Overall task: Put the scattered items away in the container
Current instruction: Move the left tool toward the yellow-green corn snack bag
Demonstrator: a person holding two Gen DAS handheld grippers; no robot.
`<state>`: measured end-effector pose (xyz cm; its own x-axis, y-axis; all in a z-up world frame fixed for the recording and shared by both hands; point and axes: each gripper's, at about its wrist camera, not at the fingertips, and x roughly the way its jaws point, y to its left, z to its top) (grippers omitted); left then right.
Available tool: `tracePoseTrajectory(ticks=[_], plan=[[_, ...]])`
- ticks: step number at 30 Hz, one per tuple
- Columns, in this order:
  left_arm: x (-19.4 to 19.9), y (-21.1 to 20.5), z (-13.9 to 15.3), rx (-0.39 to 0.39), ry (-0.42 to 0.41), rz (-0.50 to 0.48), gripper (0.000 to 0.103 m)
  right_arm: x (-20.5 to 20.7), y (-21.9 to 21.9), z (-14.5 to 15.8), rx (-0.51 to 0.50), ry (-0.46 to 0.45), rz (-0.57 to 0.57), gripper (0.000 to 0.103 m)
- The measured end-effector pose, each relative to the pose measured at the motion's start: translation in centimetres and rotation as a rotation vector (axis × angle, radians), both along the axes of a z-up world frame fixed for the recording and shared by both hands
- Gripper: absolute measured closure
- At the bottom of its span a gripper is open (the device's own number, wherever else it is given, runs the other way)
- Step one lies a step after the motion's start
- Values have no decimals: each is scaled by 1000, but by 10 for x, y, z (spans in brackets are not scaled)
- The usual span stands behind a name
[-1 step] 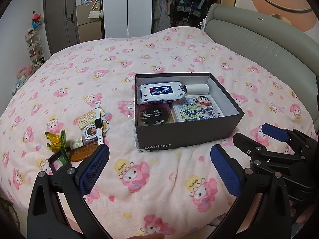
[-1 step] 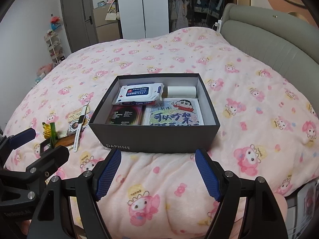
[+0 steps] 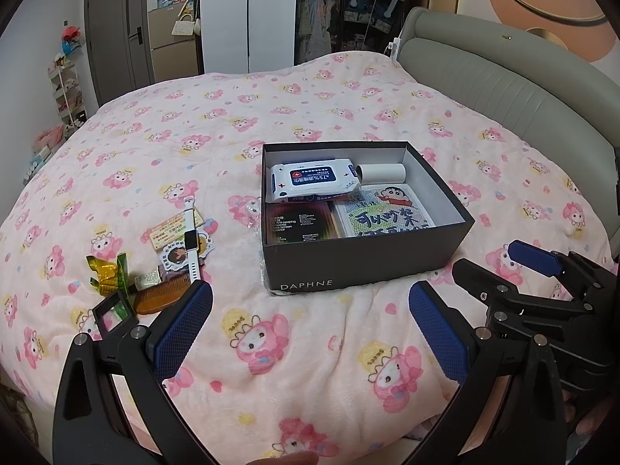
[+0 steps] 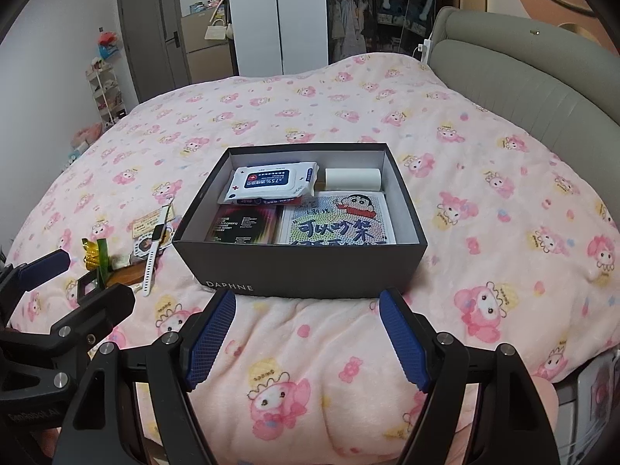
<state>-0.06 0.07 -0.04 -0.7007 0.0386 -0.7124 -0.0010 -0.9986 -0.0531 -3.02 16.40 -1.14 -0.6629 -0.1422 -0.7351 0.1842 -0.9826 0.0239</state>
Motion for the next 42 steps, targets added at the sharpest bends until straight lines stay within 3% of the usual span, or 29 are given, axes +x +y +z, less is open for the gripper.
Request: tracePoseTrajectory(ticks=[5,11,15,21,23,33,35,37,42], plan=[[-4,5,-6,-16,-7,-2,1,-1,0,-4,-6,-16,-1,28],[-12,-1,-16,17,-28,6,1,-6,0,-12,11,-25,10,28],[-20,-12,-18,-6,-18,32,4,-16,-17,-10,86,-2,21,28],[-28,-80,-13,5,7,144,4,-42,-74,-2,82,43,149,28],[-26,-110,-20,39,-11,204,11,-53,-100,-6,58,21,237,28],[-5,-259,-106,216,-155,587,30,-72,-239,-58,30,-111,508,28],[-9,-276,-124,244,-186,626,41,-75,-267,-76,31,-158,546,30],[-16,-290,-139,254,-210,663,46,-77,-291,-89,43,-186,580,35],[-37,-321,-162,315,-218,714,46,-82,-329,-104,52,-203,607,39]])
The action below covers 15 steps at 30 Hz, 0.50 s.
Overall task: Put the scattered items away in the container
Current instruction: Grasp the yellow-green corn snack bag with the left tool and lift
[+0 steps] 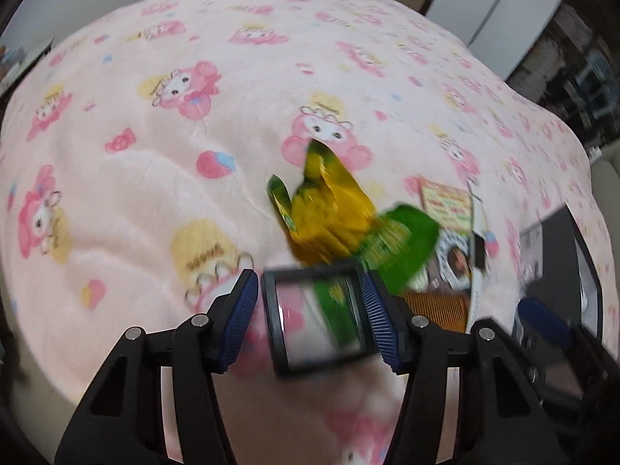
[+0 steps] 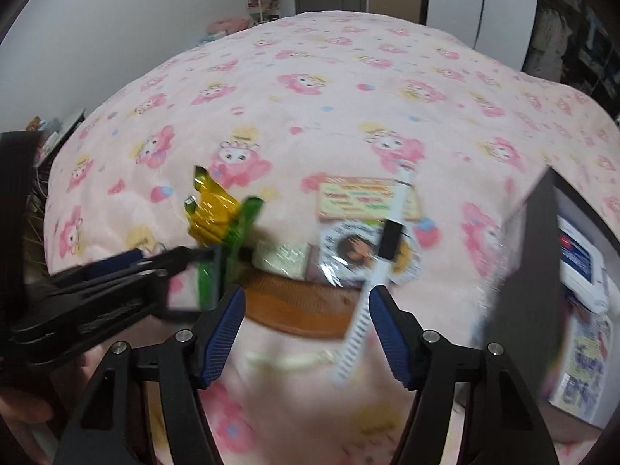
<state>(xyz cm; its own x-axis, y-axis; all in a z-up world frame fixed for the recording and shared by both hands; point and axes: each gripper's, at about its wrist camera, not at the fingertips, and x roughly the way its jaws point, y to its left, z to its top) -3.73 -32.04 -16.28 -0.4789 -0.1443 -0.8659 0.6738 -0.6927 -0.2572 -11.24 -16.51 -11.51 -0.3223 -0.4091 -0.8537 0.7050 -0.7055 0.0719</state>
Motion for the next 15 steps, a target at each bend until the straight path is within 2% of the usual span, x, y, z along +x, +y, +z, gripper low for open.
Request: tracePoseTrajectory(ticks=[4,8,13,15], plan=[[-12,-22,-6,20,30,22,43,-4,-22,-8,26,-3,24,39],[-24,-38,-8,27,72,16,26,-5,-39,-14,55,4,46,39],[-43,-51,-22,33,77,-18,24,-10,-54,-23,77,7,67,39],[-46,-51,-32,64,57,-46,28,-14,-58,-29,81,0,69,39]])
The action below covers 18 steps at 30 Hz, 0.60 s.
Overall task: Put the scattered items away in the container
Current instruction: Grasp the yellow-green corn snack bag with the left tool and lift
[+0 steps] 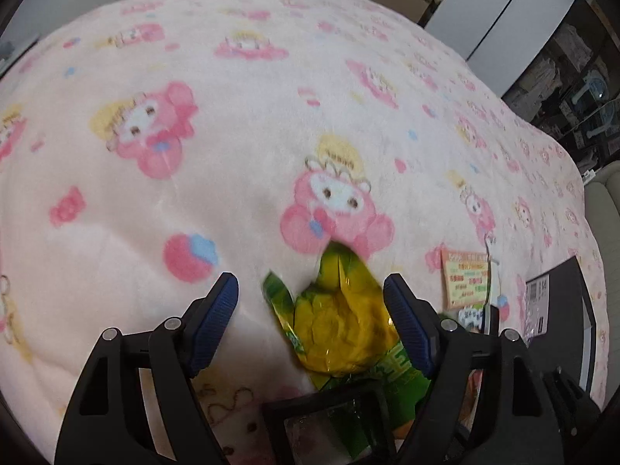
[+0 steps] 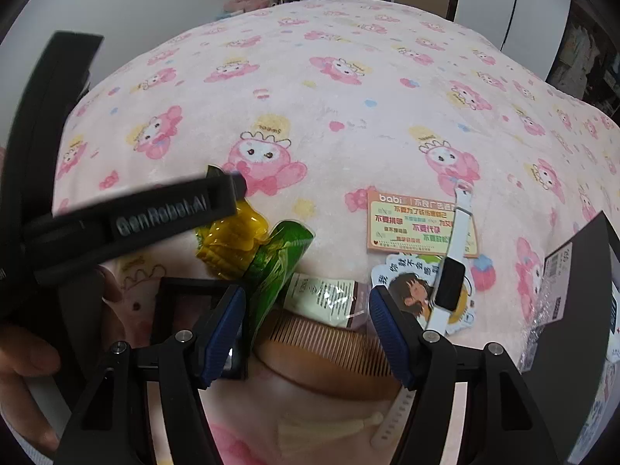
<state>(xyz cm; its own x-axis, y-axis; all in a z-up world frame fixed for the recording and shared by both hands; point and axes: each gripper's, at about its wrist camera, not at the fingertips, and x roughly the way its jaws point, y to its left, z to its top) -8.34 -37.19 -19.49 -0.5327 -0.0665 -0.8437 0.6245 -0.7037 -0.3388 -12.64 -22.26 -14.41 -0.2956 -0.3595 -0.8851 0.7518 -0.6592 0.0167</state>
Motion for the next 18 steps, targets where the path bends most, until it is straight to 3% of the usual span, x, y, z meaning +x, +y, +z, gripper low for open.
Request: tracePoseTrajectory(ticks=[2,3,5,8,11,14,18], plan=[[0,1,-1,12,17,-16,42,-4,-3,-7,1,-14,1,39],[1,2,0,10,22,-19,42,-5,-4,-10,-3,-23,5,40],[1,6,2,2,28,-26,47,-8,-6,-17,-15,-55,12,70],[4,14,7,-19,35,-47,49,-8,-3,-22,-44,-88,9,83],[11,24,14,-34,47,-67,51,0,2,-15,-69,-54,16,91],[20,30,21,11,71,-71,53,4,14,-4,-99,-66,2,92],[34,47,33,16,93,-89,55,10,32,4,-106,-73,-19,93]])
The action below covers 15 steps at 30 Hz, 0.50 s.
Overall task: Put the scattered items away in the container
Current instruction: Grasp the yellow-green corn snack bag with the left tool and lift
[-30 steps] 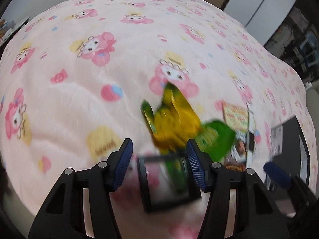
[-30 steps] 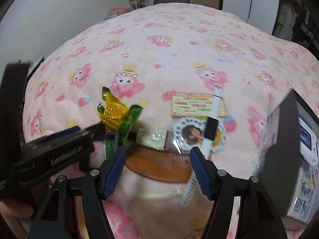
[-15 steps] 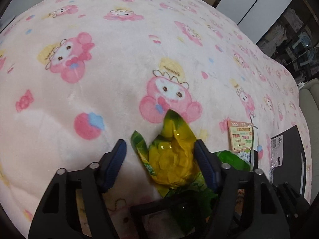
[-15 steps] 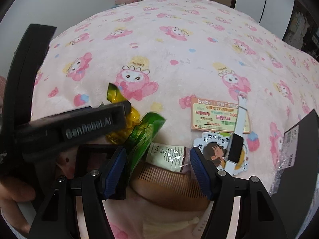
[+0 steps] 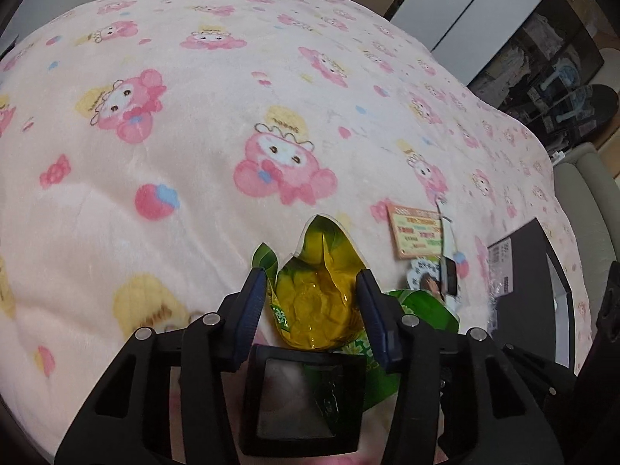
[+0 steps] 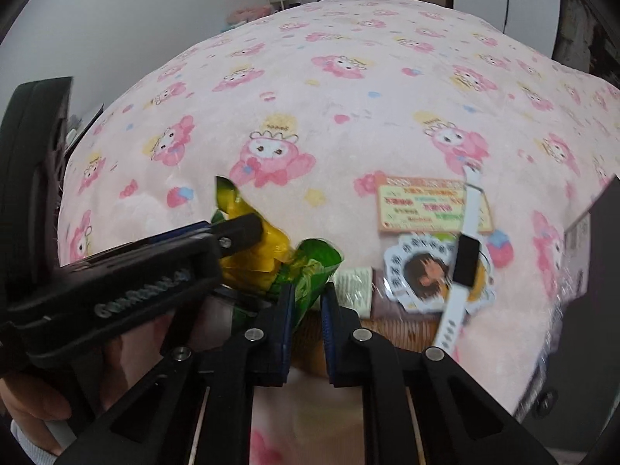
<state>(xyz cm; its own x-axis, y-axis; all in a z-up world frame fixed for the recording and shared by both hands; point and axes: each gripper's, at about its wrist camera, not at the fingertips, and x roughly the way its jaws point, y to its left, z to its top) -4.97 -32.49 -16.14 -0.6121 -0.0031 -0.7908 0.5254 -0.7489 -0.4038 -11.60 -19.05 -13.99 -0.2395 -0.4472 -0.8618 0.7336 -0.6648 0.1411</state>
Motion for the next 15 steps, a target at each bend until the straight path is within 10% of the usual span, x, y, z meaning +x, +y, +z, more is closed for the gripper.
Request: tracePoseTrajectory(ticks=[9,15], plan=[[23,38,-8,259,94,-167,73,21,43,29,-62,12,-54,96],[21,36,-4,140,48,-112,69,18,56,25,-9,13,-93,95]])
